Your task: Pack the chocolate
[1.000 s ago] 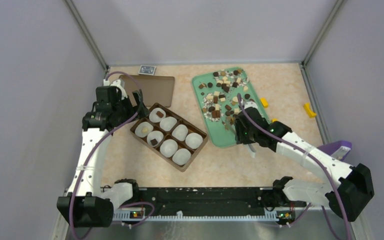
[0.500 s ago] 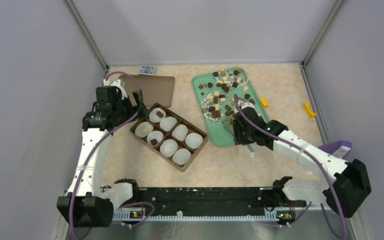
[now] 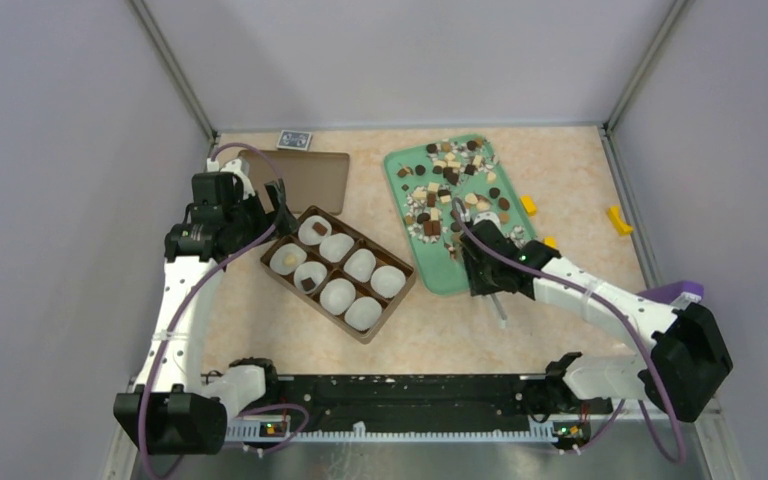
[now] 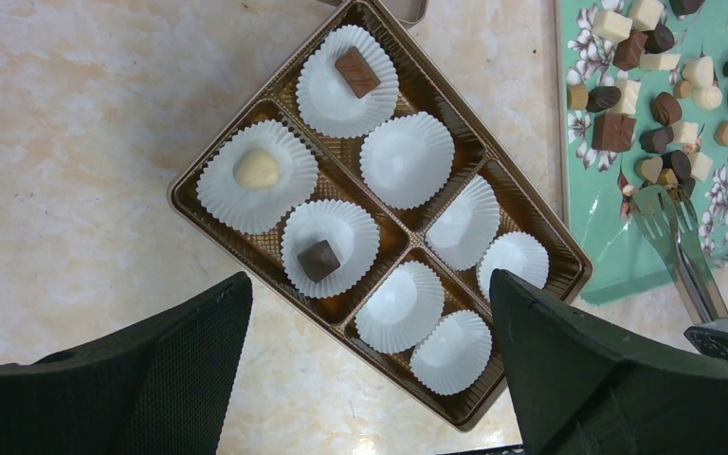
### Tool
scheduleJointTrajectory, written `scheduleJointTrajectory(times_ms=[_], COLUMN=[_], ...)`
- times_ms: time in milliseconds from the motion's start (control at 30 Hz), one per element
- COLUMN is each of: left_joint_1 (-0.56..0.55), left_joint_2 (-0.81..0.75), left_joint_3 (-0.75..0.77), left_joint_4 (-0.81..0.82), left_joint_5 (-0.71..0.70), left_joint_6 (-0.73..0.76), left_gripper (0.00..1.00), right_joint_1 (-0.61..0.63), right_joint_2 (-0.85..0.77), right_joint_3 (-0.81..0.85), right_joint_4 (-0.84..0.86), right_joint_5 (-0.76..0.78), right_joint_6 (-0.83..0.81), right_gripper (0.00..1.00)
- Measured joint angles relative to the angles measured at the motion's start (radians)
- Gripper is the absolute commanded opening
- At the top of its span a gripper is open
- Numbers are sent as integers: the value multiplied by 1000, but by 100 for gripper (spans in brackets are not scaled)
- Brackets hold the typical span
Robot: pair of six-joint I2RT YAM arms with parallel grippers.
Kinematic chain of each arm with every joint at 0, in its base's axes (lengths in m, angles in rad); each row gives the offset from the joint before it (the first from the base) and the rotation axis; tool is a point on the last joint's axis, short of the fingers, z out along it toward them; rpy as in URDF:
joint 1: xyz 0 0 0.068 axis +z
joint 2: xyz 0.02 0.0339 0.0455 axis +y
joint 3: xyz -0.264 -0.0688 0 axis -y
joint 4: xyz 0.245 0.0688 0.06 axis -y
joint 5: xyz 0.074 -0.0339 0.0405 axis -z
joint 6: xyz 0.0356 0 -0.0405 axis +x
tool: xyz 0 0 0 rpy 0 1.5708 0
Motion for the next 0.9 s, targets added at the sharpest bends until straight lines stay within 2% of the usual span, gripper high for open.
scheduleJointTrajectory(times_ms=[167,333,567,733,900], left_joint_1=[0,0,0,0,0], left_joint_2=[7,13,13,13,11], left_joint_3=[0,0,0,0,0], left_joint_4=[2,2,5,5,5], left_joint_5=[0,0,-6,-26,-53], left_joint_6=[0,0,0,0,0], left_gripper=[99,99,99,99,99], right_joint_1=[16,21,24,31,105], right_joint_2=[6,7,2,0,60], right_joint_3=[4,37,156,275,422], right_joint_4=[-5,-40,-86,-93,-72], right_joint_5=[16,33,34,-32,-77], right_joint_6=[-7,-7,-7,-14,-30], right_gripper=[24,19,17,17,17])
